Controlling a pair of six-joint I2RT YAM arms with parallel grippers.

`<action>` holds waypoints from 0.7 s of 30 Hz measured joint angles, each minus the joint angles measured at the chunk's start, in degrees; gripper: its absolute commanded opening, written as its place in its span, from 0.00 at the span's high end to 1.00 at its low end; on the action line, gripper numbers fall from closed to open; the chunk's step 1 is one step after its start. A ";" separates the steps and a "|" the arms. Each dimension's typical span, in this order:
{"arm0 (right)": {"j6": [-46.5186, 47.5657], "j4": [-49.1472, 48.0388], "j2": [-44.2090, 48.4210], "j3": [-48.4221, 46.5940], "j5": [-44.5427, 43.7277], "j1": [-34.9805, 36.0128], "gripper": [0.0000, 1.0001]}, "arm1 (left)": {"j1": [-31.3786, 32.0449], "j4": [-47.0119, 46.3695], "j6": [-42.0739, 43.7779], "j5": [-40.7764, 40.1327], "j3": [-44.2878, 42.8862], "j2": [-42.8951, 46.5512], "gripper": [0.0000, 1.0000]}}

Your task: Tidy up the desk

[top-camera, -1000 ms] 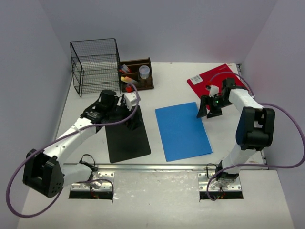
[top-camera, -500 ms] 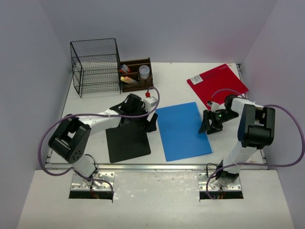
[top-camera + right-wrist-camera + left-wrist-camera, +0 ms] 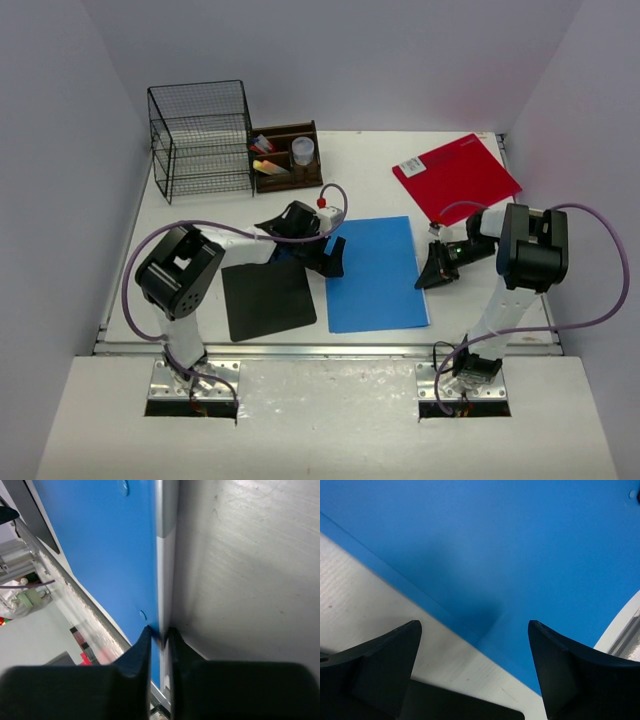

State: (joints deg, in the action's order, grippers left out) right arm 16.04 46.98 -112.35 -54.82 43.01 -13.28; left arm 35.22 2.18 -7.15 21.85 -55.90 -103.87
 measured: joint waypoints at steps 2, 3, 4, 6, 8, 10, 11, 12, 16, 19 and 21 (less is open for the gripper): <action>0.22 0.07 -0.30 -0.22 0.71 0.00 1.00 | 0.00 -0.40 -0.71 0.01 0.00 -0.10 0.13; 0.29 0.07 -0.37 -0.50 0.91 0.00 1.00 | 0.00 -0.52 -0.90 -0.02 0.00 -0.11 0.13; 0.35 0.09 -0.38 -0.89 1.16 0.00 1.00 | 0.00 -0.61 -0.94 -0.05 0.00 -0.11 0.12; 0.40 0.09 -0.38 -1.70 1.65 0.00 1.00 | 0.06 -0.97 -0.92 -0.26 0.08 -0.11 0.09; 0.42 0.22 -0.38 -2.37 2.33 0.00 1.00 | 0.39 -1.78 -0.55 -0.80 0.56 0.12 0.06; 0.33 0.75 -0.37 -2.88 3.07 0.00 1.00 | 1.74 -3.12 1.37 -2.47 2.65 1.84 0.02; 0.24 1.09 -0.35 -3.07 3.53 0.00 1.00 | 2.91 -3.47 3.04 -3.74 4.20 3.40 0.02; 0.07 1.44 -0.29 -3.17 4.02 0.00 1.00 | 4.79 -3.68 4.90 -4.96 6.03 6.09 0.01; -1.20 3.12 0.53 -3.33 6.65 0.00 1.00 | 13.46 -3.14 13.40 -11.28 10.12 16.97 0.00; -2.85 4.11 2.38 -3.25 9.18 0.00 1.00 | 16.02 -4.37 18.47 -14.29 11.09 22.85 0.00; -4.13 4.33 3.58 -2.94 11.25 0.00 1.00 | 16.72 -6.41 21.64 -16.97 13.88 27.21 0.00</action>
State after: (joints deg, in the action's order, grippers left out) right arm 11.91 51.30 -108.77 -57.76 54.26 -13.28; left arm 51.94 -4.23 14.48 4.88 -42.02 -76.66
